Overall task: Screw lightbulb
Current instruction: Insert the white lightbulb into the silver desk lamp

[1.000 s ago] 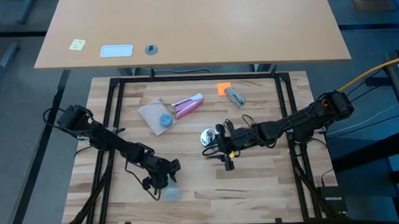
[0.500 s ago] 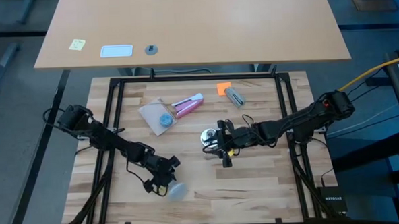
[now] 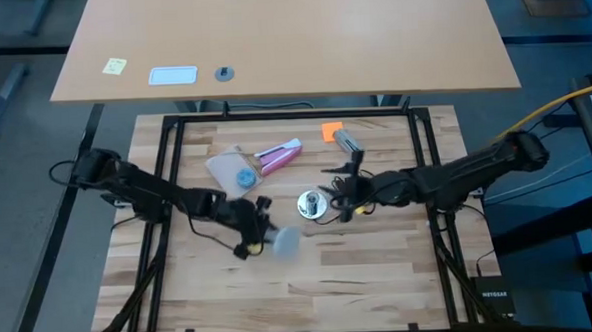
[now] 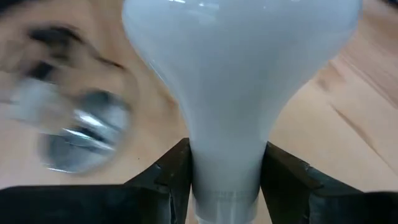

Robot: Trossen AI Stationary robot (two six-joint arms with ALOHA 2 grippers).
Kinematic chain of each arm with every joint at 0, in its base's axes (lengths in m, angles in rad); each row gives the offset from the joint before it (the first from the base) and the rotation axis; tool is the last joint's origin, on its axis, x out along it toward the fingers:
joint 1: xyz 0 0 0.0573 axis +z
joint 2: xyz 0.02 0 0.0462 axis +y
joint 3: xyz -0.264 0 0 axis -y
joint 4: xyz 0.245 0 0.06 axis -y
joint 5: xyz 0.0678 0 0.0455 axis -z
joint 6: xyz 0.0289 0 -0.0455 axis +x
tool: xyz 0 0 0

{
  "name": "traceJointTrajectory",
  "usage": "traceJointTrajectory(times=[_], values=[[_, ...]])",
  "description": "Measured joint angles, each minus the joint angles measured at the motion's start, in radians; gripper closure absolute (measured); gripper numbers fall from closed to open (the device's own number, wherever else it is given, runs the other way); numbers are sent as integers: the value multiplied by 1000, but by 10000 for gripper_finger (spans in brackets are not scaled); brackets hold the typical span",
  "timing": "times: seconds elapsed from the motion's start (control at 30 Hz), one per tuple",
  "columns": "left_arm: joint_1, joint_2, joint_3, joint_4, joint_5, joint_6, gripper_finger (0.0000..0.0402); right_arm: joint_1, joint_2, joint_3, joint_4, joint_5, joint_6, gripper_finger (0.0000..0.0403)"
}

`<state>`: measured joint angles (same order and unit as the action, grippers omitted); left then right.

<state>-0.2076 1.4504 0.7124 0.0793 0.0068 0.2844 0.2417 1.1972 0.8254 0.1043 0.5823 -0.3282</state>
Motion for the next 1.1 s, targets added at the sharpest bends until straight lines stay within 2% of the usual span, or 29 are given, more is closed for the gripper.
traceJointTrajectory(times=[0.1,0.2,0.27,0.43,0.6,0.77,0.87,1.1], values=[[54,-34,12,82,-26,-28,259,0,-81,0,-75,68,-25,205],[99,-41,18,262,-35,-121,257,0,-153,0,-142,123,-47,205],[123,-32,19,365,-35,-192,255,0,-192,0,-185,134,-47,205],[151,42,19,504,-37,-357,253,0,-238,0,-264,134,-10,205],[151,187,19,723,-56,-457,252,0,-211,1,-405,129,131,205],[151,307,18,951,-151,-546,252,0,-171,-1,-589,94,358,205],[152,358,18,1002,-198,-542,252,0,-135,-19,-571,87,409,205],[152,438,32,1040,-263,-482,251,0,-13,-71,-382,74,414,205]])
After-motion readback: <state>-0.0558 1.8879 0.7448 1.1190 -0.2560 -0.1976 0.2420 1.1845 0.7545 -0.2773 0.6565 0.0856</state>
